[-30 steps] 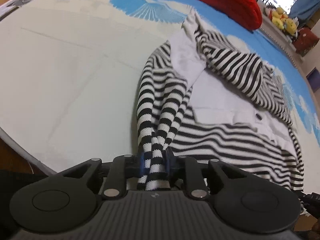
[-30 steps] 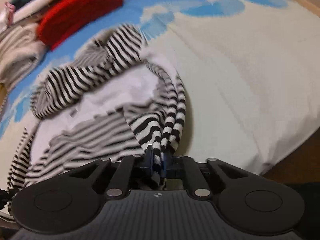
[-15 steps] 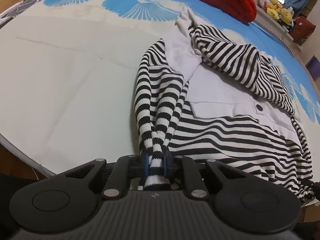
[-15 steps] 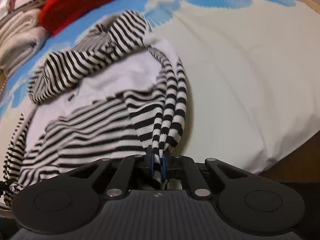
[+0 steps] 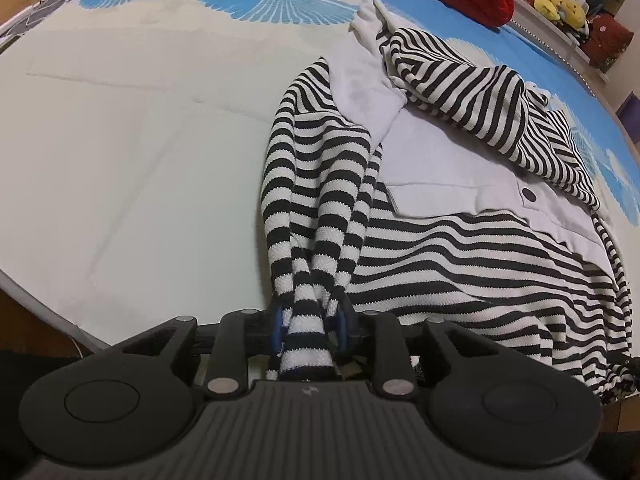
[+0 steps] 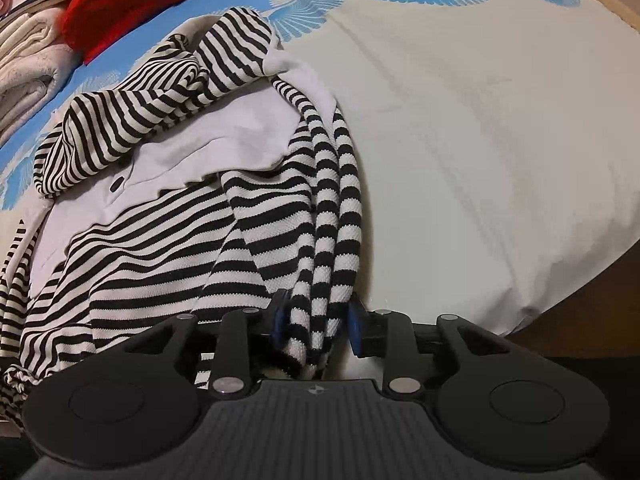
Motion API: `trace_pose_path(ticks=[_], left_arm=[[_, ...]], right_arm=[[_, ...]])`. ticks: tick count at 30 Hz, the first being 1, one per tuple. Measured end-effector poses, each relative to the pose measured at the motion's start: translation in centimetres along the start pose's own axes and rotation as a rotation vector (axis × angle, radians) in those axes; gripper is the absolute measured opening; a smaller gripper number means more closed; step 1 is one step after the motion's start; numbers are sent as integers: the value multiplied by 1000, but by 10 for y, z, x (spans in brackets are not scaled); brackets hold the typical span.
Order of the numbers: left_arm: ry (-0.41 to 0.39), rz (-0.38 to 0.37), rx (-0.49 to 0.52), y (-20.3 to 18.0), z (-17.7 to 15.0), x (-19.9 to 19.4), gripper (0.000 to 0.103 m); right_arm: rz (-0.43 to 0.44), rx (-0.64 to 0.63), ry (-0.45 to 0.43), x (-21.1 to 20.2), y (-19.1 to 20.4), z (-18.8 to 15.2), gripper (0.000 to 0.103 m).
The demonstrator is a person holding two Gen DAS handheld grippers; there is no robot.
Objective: Fold small clothes
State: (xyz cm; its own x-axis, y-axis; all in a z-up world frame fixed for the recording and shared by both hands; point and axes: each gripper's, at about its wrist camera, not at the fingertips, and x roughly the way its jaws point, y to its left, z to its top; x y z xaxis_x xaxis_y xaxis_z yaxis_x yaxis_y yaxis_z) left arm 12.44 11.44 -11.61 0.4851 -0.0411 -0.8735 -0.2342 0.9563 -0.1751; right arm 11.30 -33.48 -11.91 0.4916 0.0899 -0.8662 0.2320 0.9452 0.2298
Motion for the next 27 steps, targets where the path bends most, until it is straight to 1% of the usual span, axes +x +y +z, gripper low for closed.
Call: trace_pose_path(ticks=[1, 2, 4, 15, 17, 21, 25, 27], left_arm=[[-2, -3, 4, 0, 0, 0, 21], [-4, -7, 9, 0, 0, -1, 17], [-13, -6, 19, -3, -1, -2, 15], [-34, -23, 16, -1, -1, -9, 13], [-31, -23, 18, -1, -1, -9, 13], [-10, -31, 16, -1, -2, -5, 14], [3, -32, 38, -3, -3, -2, 15], [2, -29, 43, -3, -4, -2, 15]], right_arm=[[16, 0, 3, 0, -1, 0, 14], [33, 2, 4, -1, 0, 0, 10], [37, -20, -9, -3, 3, 0, 8], [91, -6, -107, -25, 3, 5, 6], [95, -10, -112, -28, 3, 4, 6], [81, -11, -97, -26, 1, 2, 6], [53, -6, -42, -15, -3, -2, 7], [39, -8, -30, -11, -5, -4, 7]])
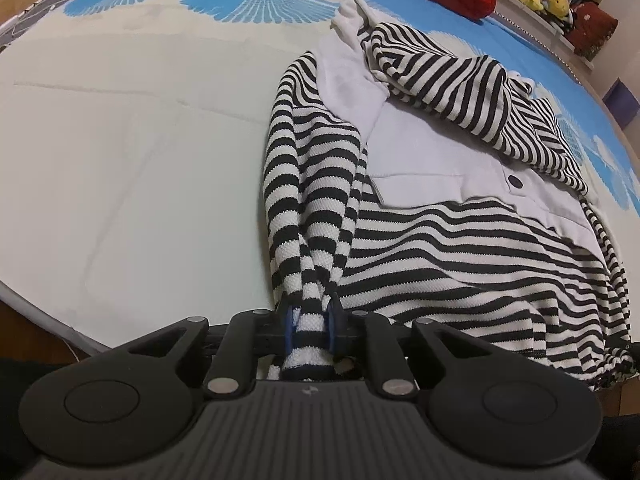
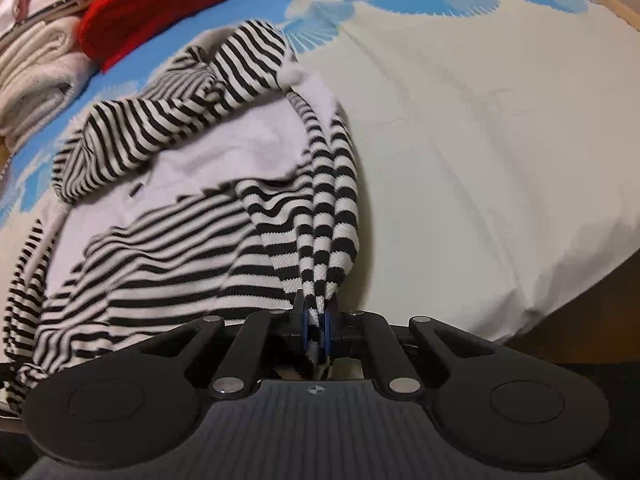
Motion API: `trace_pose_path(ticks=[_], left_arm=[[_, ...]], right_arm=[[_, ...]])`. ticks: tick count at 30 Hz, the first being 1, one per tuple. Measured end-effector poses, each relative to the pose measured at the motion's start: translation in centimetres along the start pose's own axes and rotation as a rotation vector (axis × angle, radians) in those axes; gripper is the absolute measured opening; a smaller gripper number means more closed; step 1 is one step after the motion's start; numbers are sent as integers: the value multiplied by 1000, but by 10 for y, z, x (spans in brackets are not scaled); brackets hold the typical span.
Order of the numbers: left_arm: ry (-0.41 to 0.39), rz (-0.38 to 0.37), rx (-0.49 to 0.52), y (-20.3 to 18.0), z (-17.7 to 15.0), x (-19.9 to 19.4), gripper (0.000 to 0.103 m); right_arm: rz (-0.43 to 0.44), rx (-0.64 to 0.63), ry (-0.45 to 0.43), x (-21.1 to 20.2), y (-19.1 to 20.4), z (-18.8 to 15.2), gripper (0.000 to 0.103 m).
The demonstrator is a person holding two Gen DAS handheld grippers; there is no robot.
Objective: Fold small clothes
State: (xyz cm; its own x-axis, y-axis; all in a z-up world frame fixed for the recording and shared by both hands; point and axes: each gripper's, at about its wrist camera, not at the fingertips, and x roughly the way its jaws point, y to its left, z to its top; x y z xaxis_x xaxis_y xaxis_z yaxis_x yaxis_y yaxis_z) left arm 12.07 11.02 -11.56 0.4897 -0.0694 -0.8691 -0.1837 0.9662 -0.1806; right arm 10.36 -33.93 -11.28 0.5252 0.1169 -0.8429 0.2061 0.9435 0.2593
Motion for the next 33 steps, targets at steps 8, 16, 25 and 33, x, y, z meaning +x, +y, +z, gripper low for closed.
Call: trace_pose_path(ticks=[8, 16, 25, 33], left_arm=[[-37, -8, 21, -3, 0, -8, 11], [-192, -136, 36, -5, 16, -87, 10], [-284, -273, 39, 14, -8, -188, 10], [-272, -282, 42, 10, 16, -188, 9]], right_arm=[[1, -33, -48, -9, 5, 0, 6], [101, -33, -202, -66, 9, 19, 6], [276, -69, -338, -184, 2, 17, 5], [312, -77, -353, -198, 0, 25, 5]])
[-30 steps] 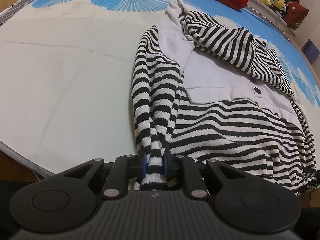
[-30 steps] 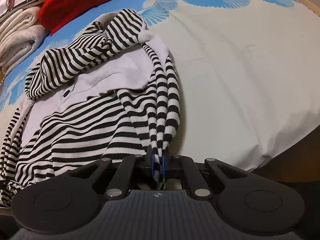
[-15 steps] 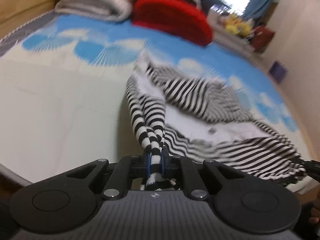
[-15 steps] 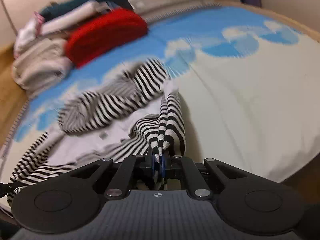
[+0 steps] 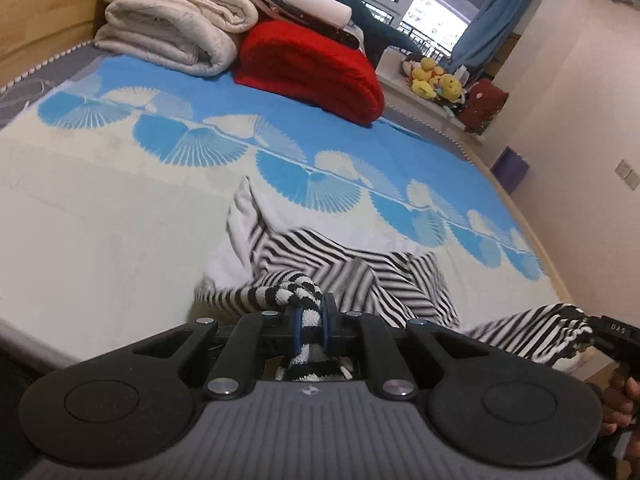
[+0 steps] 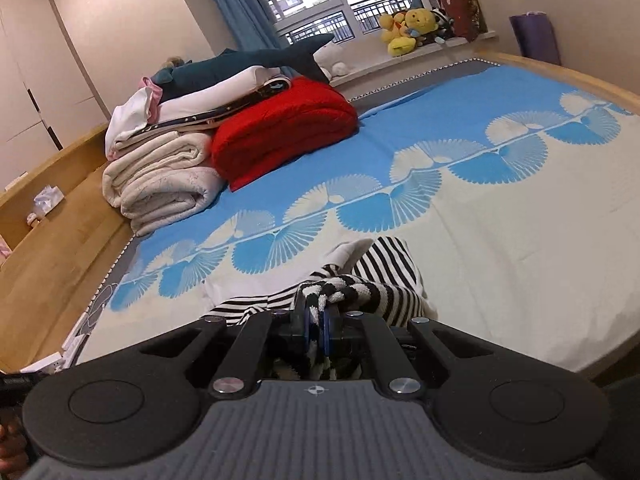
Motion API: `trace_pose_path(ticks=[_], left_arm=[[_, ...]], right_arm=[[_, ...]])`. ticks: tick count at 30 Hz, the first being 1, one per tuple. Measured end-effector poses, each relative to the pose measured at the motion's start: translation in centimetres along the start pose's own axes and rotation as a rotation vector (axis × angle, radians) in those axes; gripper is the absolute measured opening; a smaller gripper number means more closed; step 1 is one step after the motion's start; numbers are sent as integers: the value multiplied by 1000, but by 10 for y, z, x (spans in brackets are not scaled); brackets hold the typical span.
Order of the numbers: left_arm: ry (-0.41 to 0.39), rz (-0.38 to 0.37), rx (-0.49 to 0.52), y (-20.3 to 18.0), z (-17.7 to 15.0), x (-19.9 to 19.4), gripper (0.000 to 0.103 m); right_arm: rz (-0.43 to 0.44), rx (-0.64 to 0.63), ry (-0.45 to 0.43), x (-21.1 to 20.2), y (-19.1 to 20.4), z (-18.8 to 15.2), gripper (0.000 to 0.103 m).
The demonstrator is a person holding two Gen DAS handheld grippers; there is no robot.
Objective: Fold small clothes
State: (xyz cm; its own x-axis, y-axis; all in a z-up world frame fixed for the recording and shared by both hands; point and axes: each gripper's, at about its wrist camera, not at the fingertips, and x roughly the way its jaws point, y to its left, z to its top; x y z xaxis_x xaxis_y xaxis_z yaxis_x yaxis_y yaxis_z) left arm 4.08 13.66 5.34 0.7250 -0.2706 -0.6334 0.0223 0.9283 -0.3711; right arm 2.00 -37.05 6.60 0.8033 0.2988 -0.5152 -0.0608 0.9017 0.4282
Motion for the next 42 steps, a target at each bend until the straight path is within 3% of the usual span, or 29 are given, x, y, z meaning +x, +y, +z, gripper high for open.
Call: trace_pose_path(ticks=[3, 9, 14, 17, 19, 21, 22, 24, 27, 30, 33, 34, 36, 42], left_arm=[[13, 12, -30, 14, 21, 37, 10], [137, -18, -152, 43, 86, 137, 10], [179, 49, -158, 60, 132, 206, 14], [157, 34, -127, 75, 135, 219, 17], [139, 16, -139, 87, 121, 217, 27], [184, 82, -150, 92, 113, 217, 28], [164, 75, -138, 90, 113, 213, 28], [139, 52, -98, 85, 116, 211, 34], [120, 76, -56, 78, 119, 215, 35], [122, 43, -51, 73, 121, 220, 37], [198, 10, -30, 63, 113, 231, 58], [222, 0, -29, 60, 110, 236, 62], [256, -28, -39, 56, 103, 246, 62], [337, -84, -24, 40, 92, 277, 62]], right_arm=[[-12, 27, 28, 32, -10, 13, 5], [-69, 26, 125, 135, -34, 50, 5], [-126, 26, 209, 223, -47, 80, 7], [-156, 26, 207, 251, -56, 86, 10], [-164, 62, 204, 259, -68, 82, 18], [-178, 89, 185, 256, -80, 72, 29], [-209, 104, 199, 256, -86, 71, 34], [-208, 157, 179, 250, -97, 76, 35], [-199, 145, 137, 241, -104, 79, 36], [-167, 87, 188, 243, -95, 71, 36], [-73, -41, 242, 247, -68, 62, 40], [-45, -87, 263, 251, -59, 58, 48], [-36, -147, 306, 260, -47, 49, 57], [-26, -109, 397, 292, -41, 33, 57]])
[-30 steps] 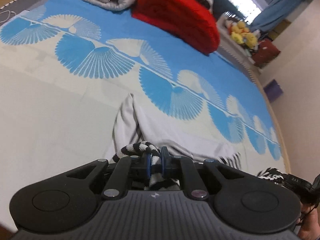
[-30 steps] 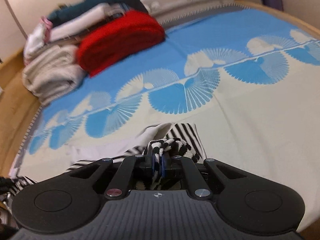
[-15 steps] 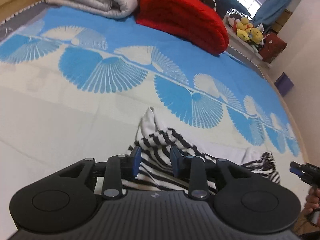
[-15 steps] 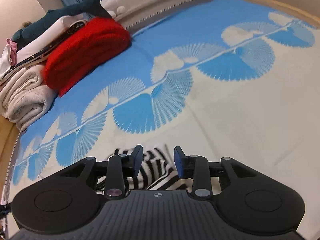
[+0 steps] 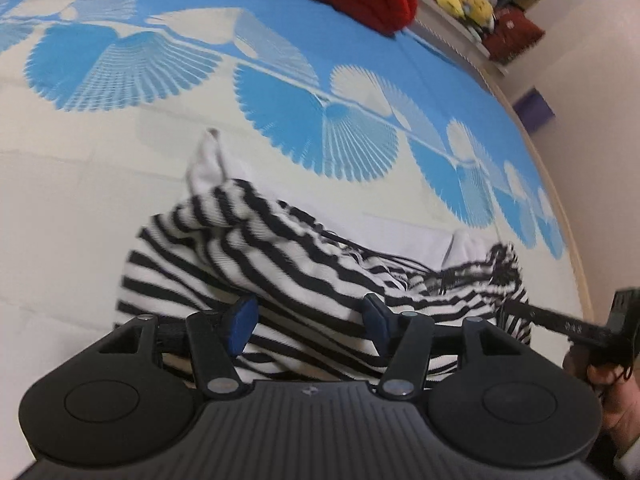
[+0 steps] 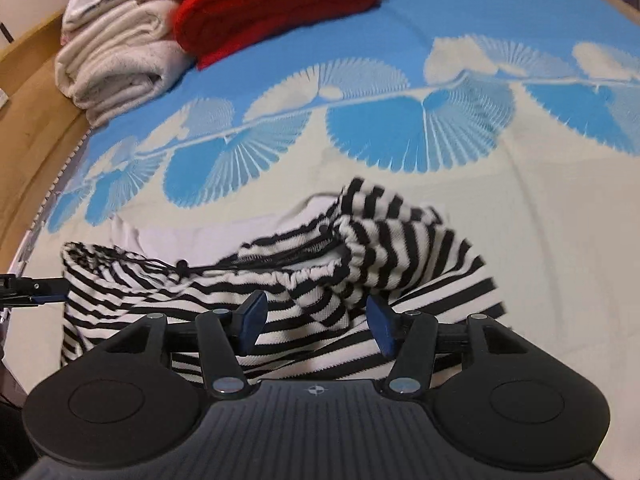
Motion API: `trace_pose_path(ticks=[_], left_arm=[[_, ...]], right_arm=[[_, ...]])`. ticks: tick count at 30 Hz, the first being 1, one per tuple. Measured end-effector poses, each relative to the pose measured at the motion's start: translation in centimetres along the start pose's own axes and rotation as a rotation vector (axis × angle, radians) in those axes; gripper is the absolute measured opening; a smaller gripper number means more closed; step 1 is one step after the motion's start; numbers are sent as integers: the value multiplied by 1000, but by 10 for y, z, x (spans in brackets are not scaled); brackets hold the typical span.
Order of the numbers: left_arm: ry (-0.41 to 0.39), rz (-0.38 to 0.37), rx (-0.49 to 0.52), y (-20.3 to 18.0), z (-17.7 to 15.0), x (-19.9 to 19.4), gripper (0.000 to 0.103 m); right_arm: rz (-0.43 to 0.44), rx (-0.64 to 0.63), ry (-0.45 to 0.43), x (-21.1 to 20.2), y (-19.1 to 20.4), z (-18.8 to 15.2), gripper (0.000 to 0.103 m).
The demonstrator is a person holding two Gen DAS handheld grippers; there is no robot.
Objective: Fold small clothes
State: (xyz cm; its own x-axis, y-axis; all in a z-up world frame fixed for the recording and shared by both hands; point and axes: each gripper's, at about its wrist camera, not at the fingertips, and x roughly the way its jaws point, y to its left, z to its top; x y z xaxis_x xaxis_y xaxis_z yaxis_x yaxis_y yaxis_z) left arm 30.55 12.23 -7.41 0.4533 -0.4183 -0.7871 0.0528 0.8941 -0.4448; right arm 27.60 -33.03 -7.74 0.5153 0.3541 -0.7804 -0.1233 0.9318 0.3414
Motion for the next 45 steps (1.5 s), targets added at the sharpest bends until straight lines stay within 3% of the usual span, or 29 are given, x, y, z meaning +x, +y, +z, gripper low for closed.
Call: trace_pose_path(ticks=[3, 4, 5, 6, 7, 8, 10, 12, 13, 14, 16, 18, 20, 21, 23, 25, 26, 28, 33, 35, 37, 42, 43, 44, 45], left_arm=[[-15, 37, 28, -10, 5, 11, 59], [-26, 46, 32, -12, 7, 14, 51], [-33, 50, 36, -14, 10, 16, 31], [-37, 50, 46, -15, 14, 17, 20], [-47, 50, 61, -16, 18, 18, 7], [-84, 58, 74, -18, 24, 16, 7], [-192, 61, 49, -16, 35, 6, 6], [-340, 30, -27, -8, 47, -9, 6], [-377, 18, -46, -6, 51, -11, 6], [-391, 14, -55, -7, 55, -9, 6], [-332, 44, -43, -12, 61, 8, 7], [-208, 94, -25, -14, 63, 36, 9], [-91, 136, -23, -12, 62, 58, 23], [-62, 130, -27, -10, 61, 63, 25], [-83, 93, -57, -1, 64, 51, 31], [-164, 45, -119, 14, 70, 27, 40], [-204, 31, -152, 23, 72, 16, 44], [-240, 50, -189, 38, 77, 4, 45], [-152, 122, -92, 42, 75, 19, 50], [-127, 156, -4, 34, 71, 29, 62], [-121, 196, 70, 30, 66, 36, 62], [-121, 250, 138, 32, 64, 54, 58], [-128, 245, 139, 33, 65, 55, 48], [-128, 230, 140, 33, 67, 57, 32], [-125, 215, 141, 33, 68, 60, 25]], right_arm=[[-32, -21, 14, 17, 4, 1, 56], [-52, -32, 11, 21, 8, 1, 54], [-75, -48, 4, 26, 10, 3, 51], [-92, -69, -6, 28, 13, 5, 45], [-105, -95, -15, 31, 15, 7, 29], [-108, -124, -29, 32, 19, 10, 13], [-104, -142, -96, 26, 23, 17, 9], [-75, -105, -263, 4, 25, 31, 8], [-58, -81, -343, -6, 26, 36, 8], [-51, -70, -400, -12, 27, 40, 8], [-72, -70, -446, -9, 33, 48, 8], [-138, -68, -398, 10, 38, 54, 8], [-217, -45, -318, 35, 36, 60, 8], [-248, -30, -269, 49, 32, 63, 8], [-282, -14, -203, 71, 27, 65, 11], [-309, -26, -164, 84, 26, 65, 13], [-322, -33, -152, 88, 25, 65, 21], [-319, -32, -153, 86, 22, 65, 22], [-164, -1, -226, 45, 16, 74, 24], [-136, -20, -260, 32, 10, 74, 35], [-178, -22, -275, 23, 0, 73, 49], [-180, 0, -164, 41, -22, 72, 49], [-186, -24, -140, 48, -21, 71, 49], [-202, -58, -121, 54, -16, 70, 48], [-220, -95, -108, 60, -12, 69, 48]])
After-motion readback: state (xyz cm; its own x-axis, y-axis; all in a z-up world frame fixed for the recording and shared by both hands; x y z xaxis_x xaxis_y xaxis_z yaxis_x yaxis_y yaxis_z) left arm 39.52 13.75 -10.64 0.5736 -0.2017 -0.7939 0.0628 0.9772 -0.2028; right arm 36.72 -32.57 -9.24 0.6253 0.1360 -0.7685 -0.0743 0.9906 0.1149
